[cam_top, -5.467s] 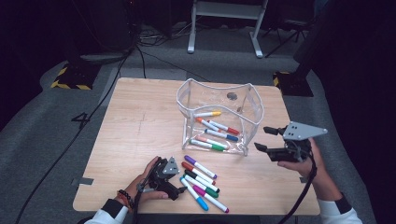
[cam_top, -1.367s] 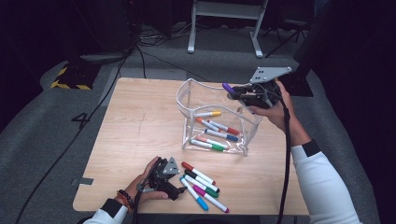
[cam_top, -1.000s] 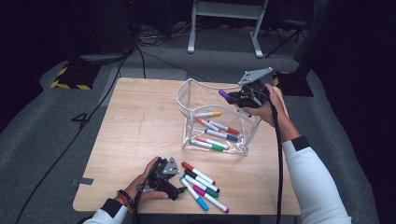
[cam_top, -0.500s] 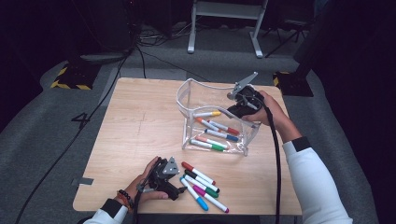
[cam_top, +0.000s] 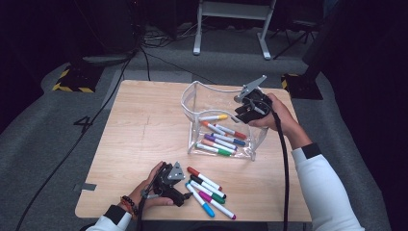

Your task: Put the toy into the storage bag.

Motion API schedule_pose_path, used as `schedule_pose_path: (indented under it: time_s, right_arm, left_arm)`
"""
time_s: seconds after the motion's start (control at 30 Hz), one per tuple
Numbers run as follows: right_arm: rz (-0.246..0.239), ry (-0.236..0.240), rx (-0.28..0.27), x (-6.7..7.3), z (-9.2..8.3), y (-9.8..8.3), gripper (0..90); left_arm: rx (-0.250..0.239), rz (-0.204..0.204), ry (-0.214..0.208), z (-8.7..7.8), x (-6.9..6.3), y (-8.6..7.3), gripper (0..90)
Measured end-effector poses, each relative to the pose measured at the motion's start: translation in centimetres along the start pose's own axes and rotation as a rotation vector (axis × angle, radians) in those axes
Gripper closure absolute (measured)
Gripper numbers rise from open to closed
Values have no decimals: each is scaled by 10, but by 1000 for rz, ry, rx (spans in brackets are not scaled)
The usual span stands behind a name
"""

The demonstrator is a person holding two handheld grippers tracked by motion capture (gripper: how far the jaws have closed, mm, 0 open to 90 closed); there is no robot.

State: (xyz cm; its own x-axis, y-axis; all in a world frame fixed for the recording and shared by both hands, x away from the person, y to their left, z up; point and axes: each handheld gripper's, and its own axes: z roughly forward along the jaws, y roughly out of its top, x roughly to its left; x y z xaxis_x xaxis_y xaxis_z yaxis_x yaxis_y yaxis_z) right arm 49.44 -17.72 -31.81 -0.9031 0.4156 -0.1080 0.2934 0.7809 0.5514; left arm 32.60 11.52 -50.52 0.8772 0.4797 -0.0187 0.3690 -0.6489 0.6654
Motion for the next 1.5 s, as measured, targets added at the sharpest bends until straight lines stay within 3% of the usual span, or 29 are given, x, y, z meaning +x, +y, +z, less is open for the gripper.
schedule_pose_path:
  time_s: [0.13, 0.23, 0.43, 0.53, 0.73, 0.8, 1.0, 1.2, 1.33, 1.47, 1.5]
  right_arm:
    - [25, -42, -89, -2, -14, -5, 546]
    - [51, -44, -225, -3, -36, -14, 519]
    - [65, -103, -299, 5, -63, -30, 439]
    - [65, -126, -342, 19, -77, -43, 394]
    - [14, -159, -380, 55, -91, -73, 362]
    - [18, -143, -399, 64, -91, -85, 362]
    - [19, -124, -387, 86, -69, -116, 362]
    - [32, -45, -352, 100, -24, -135, 386]
    - [32, 18, -334, 108, 7, -133, 403]
    - [-7, 71, -289, 119, 40, -120, 417]
    - [-7, 71, -289, 119, 40, -120, 417]
  left_arm:
    - [0, 1, 0, 0, 0, 0, 17]
    - [-1, -1, 0, 0, 0, 0, 17]
    - [-1, -1, 0, 0, 0, 0, 17]
    - [-1, -1, 0, 0, 0, 0, 17]
    - [1, -4, 2, 0, 0, 0, 17]
    - [1, -4, 2, 0, 0, 0, 17]
    - [1, -5, 3, 0, 0, 0, 17]
    - [1, -5, 3, 0, 0, 0, 17]
    - [-1, -4, 2, 0, 0, 0, 17]
    - [1, -5, 2, 0, 0, 0, 17]
    - [1, -5, 2, 0, 0, 0, 17]
